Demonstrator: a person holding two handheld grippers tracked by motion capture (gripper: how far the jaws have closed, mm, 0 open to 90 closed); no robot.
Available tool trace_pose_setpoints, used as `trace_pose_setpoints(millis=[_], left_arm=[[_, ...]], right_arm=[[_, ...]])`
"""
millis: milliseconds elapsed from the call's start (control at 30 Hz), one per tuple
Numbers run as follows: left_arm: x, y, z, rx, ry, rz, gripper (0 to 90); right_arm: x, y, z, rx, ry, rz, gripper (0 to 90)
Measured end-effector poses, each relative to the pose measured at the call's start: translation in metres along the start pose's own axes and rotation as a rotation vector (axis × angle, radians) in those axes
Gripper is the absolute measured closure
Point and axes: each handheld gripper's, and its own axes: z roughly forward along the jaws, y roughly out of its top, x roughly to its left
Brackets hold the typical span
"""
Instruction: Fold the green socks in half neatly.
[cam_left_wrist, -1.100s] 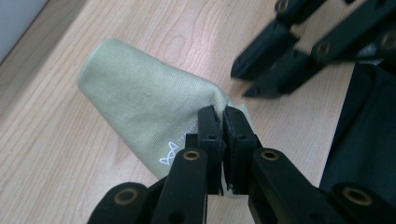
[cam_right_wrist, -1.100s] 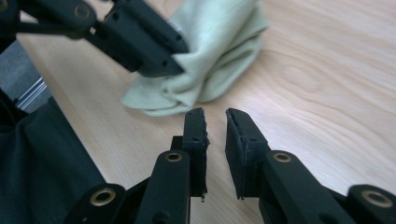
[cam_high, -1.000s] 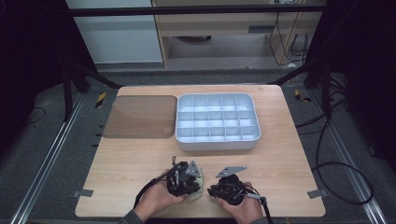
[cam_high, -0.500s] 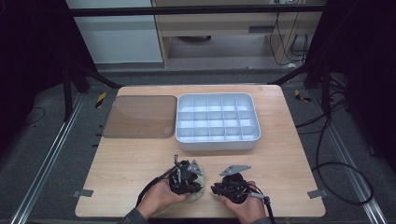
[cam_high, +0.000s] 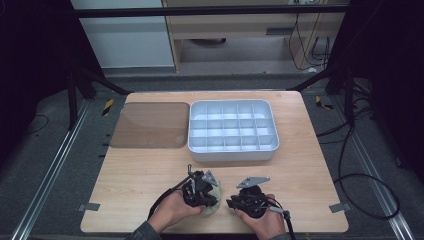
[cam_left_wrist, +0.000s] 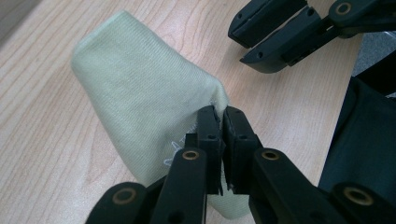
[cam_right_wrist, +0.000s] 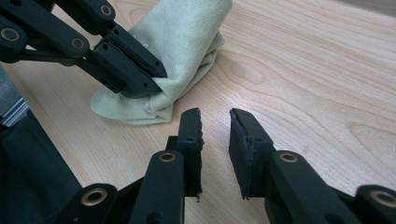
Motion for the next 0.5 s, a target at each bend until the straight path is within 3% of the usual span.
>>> trace_pose_setpoints(millis=[267, 500], left_arm=[[-0.008, -0.001, -0.001, -0.016, 0.050, 0.036, 84.1], [-0.015, -0.001, -0.006, -0.041, 0.081, 0.047, 75.0]], right_arm=[[0.001, 0.001, -0.003, -0.016, -0.013, -0.002, 69.9], [0.001, 0.003, -0.006, -0.023, -0.018, -0.002, 67.6]])
